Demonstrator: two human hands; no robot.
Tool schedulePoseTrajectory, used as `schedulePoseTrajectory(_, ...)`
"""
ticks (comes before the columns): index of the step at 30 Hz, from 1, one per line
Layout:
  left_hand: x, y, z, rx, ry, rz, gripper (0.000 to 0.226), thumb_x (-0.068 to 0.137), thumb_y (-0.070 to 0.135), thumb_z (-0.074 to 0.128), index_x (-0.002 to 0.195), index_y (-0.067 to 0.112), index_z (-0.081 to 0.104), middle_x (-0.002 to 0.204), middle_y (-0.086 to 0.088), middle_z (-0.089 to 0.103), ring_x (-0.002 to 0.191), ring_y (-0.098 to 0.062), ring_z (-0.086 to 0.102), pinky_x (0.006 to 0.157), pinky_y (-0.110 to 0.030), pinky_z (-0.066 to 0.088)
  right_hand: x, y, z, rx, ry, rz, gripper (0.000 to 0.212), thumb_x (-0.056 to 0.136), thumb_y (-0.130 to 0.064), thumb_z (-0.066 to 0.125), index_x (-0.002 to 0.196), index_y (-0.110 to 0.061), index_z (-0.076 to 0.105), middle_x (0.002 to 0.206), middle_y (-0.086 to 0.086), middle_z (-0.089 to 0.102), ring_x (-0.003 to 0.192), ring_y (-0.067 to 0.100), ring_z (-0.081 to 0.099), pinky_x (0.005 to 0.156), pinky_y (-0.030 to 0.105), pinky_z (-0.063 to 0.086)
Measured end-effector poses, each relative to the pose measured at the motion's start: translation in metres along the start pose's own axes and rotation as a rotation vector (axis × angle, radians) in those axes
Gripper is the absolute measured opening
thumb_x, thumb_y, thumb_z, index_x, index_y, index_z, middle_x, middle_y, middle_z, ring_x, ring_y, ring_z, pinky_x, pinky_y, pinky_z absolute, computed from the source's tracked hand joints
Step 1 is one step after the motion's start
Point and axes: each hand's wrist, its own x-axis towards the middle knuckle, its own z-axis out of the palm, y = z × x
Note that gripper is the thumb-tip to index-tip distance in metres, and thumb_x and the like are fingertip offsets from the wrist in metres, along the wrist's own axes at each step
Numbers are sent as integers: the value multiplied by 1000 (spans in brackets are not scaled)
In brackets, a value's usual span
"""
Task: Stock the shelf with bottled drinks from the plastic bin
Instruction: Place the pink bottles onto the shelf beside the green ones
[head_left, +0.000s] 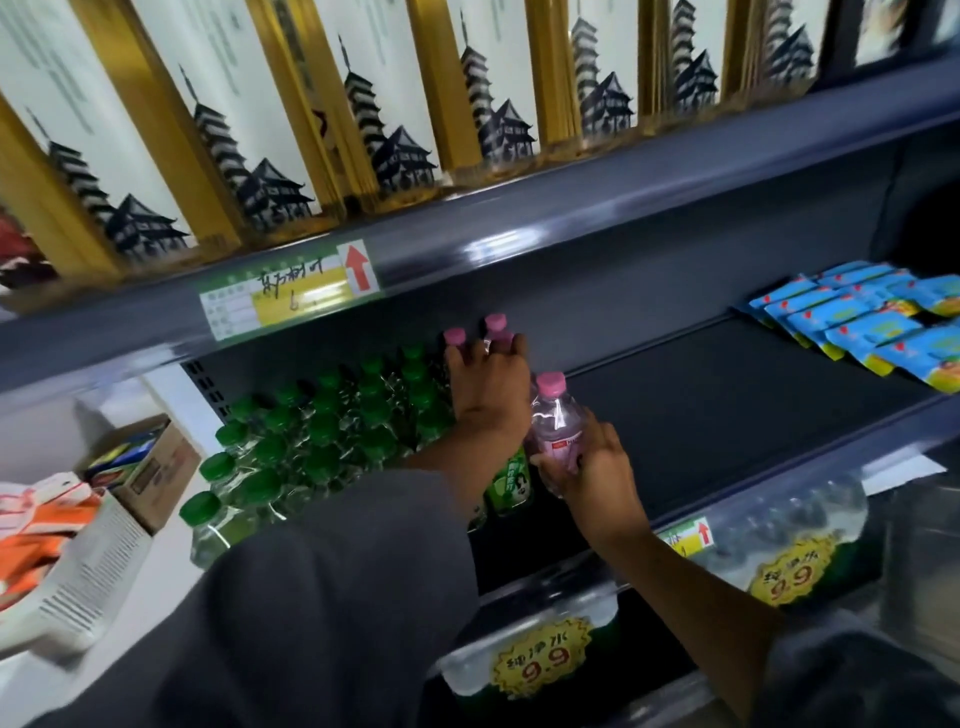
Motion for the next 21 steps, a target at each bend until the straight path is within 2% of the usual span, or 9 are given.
schedulePoseTrajectory(4,8,-5,-6,-66,-156,23,74,84,9,66,150,25,36,154,-3,43,139,-28,37,113,-53,26,5,5,9,19,-2,-13,97,77,-71,65,150,-13,38,128,8,57,111,24,61,90,43,54)
schedulePoseTrajectory(6,12,-12,-9,-195,-261,36,80,83,11,70,152,26,33,158,-3,38,143,-29,34,114,-51,29,7,6,10,33,-7,-26,92,80,-70,65,148,-15,39,123,7,63,104,22,66,85,41,57)
schedulePoseTrajectory(8,12,-19,-11,-281,-314,34,77,85,14,69,151,30,34,158,-2,38,142,-31,36,111,-45,33,8,5,10,39,-8,-28,87,81,-65,66,147,-15,39,115,7,68,95,22,70,77,35,58)
schedulePoseTrajectory(12,-1,-22,-14,-301,-191,52,63,90,18,62,148,31,41,152,1,47,137,-28,42,105,-39,29,8,0,13,18,-66,4,74,90,-31,71,148,-10,31,102,5,70,85,19,71,63,12,48)
schedulePoseTrajectory(15,-12,-20,-11,-267,-81,67,63,89,16,59,148,30,41,148,1,52,133,-27,46,106,-41,28,6,-2,17,44,-164,57,96,83,-9,70,158,-11,10,116,7,65,91,17,68,76,18,51)
schedulePoseTrajectory(18,-18,-19,-8,-222,-21,95,65,88,18,60,149,26,40,146,-2,54,132,-27,48,111,-45,29,5,-2,18,52,-191,63,106,84,-7,71,159,-13,-3,133,11,58,105,22,65,88,27,50)
schedulePoseTrajectory(21,-26,-18,-6,-209,14,106,67,90,18,59,153,23,36,152,-3,46,138,-27,41,118,-45,25,4,-3,17,44,-219,57,104,88,-7,68,160,-15,-7,138,12,55,105,19,63,86,24,46)
